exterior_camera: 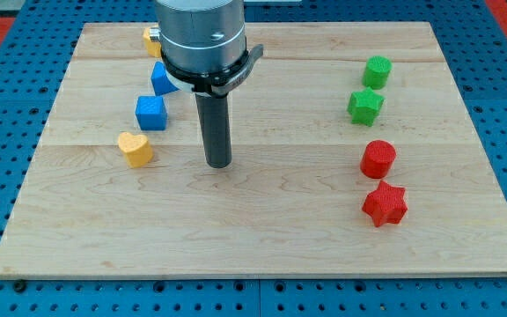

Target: Push the red star into the green star

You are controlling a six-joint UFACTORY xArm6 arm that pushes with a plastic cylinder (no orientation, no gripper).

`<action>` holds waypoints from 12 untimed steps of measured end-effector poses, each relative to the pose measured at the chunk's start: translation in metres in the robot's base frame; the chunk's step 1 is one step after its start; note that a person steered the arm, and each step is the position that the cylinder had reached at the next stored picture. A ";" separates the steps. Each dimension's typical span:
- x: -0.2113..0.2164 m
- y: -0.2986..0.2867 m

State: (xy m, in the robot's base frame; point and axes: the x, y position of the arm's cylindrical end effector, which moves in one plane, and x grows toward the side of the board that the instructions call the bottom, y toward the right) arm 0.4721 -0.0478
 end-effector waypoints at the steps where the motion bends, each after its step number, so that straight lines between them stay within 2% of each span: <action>1: 0.000 0.000; 2: 0.006 0.025; 3: 0.006 0.090; 12: 0.016 0.108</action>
State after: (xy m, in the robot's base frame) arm 0.4883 0.0599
